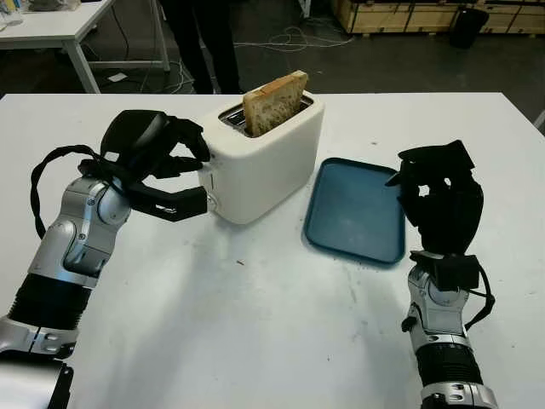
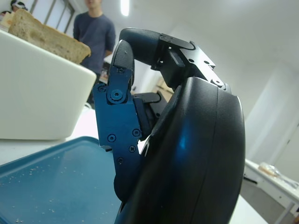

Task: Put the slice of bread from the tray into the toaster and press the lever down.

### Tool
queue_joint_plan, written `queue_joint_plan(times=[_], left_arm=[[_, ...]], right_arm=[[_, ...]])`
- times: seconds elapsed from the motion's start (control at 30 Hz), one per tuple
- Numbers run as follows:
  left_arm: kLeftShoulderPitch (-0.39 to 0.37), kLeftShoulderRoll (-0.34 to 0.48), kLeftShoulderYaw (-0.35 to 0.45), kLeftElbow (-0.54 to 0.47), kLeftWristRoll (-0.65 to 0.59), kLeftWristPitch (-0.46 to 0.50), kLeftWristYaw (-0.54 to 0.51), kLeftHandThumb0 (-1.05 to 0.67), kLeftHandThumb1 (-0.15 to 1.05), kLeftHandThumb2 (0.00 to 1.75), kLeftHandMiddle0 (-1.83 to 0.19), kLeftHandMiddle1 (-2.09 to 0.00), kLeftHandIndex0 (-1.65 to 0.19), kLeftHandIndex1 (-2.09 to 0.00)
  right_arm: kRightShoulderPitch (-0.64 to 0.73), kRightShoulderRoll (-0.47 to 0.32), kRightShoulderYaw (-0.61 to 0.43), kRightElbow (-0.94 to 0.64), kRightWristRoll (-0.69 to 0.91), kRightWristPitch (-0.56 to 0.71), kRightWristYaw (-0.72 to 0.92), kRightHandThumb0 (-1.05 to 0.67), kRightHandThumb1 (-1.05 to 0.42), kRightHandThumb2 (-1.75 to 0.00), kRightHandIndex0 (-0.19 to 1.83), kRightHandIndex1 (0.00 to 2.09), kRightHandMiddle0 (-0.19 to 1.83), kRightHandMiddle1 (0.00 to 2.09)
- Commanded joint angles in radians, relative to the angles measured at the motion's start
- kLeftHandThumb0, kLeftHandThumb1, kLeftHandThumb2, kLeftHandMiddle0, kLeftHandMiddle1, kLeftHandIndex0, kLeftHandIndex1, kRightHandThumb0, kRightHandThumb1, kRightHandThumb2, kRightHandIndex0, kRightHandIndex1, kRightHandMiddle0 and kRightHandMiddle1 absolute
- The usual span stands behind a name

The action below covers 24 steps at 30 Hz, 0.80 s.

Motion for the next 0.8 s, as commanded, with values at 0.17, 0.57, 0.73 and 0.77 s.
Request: queue_joint_plan(times=[0.17,0.57,0.73,0.77], left_arm=[[-0.023,0.033,-0.029,-0.069,0.054,0.075,-0.091,-0.29,0.37,1.03,-1.00,-1.48,-1.01,-0.08],[-0.028,0.061,-0.056,-0.116,0.094,0.121,-0.176,-0.32,0.29,1.08,-1.01,-1.56,-1.01,-0.03],[-0.029,0.059,-0.053,-0.102,0.095,0.098,-0.165,-0.32,0.27,1.15,-1.03,-1.29,-1.03,-0.02],[-0.030,0.059,-0.054,-0.101,0.097,0.097,-0.166,-0.32,0.26,1.16,-1.02,-1.39,-1.04,-0.01]], right_arm=[[0.006,-0.010,-0.004,-0.009,-0.005,-0.002,-0.012,-0.43,-0.92,-0.29,0.61,1.75,0.50,1.49],[0.004,-0.013,-0.004,-0.003,-0.004,-0.013,-0.018,-0.43,-0.92,-0.27,0.60,1.75,0.49,1.52],[0.004,-0.012,-0.003,-0.007,0.000,-0.018,-0.016,-0.43,-0.92,-0.27,0.60,1.75,0.48,1.54],[0.005,-0.013,-0.004,-0.008,-0.003,-0.019,-0.017,-0.43,-0.92,-0.27,0.60,1.75,0.46,1.57]])
